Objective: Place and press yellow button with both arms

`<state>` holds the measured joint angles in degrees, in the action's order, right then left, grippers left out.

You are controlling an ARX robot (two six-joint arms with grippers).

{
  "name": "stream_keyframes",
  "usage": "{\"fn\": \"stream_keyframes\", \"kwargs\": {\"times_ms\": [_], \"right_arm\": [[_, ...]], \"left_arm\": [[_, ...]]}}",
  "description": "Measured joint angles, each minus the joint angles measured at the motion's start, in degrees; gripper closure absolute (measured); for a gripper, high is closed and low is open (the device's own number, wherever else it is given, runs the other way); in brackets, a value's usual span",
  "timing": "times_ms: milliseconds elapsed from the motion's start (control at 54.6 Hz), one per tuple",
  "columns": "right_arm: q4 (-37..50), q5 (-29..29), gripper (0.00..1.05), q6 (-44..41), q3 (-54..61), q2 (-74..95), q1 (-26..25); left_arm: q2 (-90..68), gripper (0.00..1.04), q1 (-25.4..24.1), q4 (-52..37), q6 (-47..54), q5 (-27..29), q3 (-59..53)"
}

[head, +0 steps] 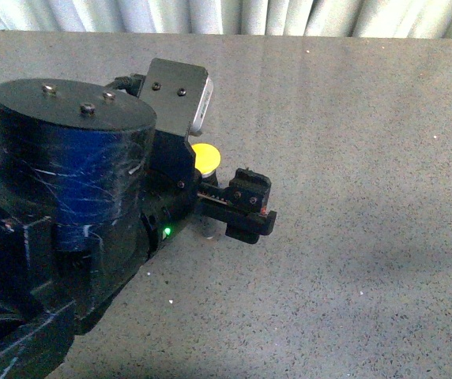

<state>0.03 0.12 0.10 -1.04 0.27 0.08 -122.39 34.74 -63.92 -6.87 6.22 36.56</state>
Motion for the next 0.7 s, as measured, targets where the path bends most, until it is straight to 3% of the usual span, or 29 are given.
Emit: {"fn": "stream_keyframes", "kwargs": {"times_ms": [73, 256, 439, 494, 531, 696], "right_arm": [[0.0, 0.0, 0.09, 0.0, 0.0, 0.0, 0.0], [0.0, 0.0, 0.09, 0.0, 0.0, 0.0, 0.0], [0.0, 0.0, 0.09, 0.0, 0.0, 0.0, 0.0], [0.0, -0.2, 0.09, 0.0, 0.0, 0.0, 0.0], [0.0, -0.2, 0.09, 0.0, 0.0, 0.0, 0.0], [0.0, -0.1, 0.09, 0.0, 0.0, 0.0, 0.0]], "left_arm": [[2.5, 0.07, -0.4, 1.3, 0.0, -0.7, -1.0], [9.7, 0.09, -3.7, 5.0, -0.3, -4.1, -3.3], [22.0, 0.1, -16.1, 11.1, -3.2, -10.5, -3.8], [24.0, 0.2, -18.9, 3.3, -0.2, -0.6, -5.3], [25.4, 0.26, -20.6, -0.2, 1.4, 2.2, -6.8], [34.7, 0.53, -27.8, -3.6, 4.9, 1.0, -16.1]]}}
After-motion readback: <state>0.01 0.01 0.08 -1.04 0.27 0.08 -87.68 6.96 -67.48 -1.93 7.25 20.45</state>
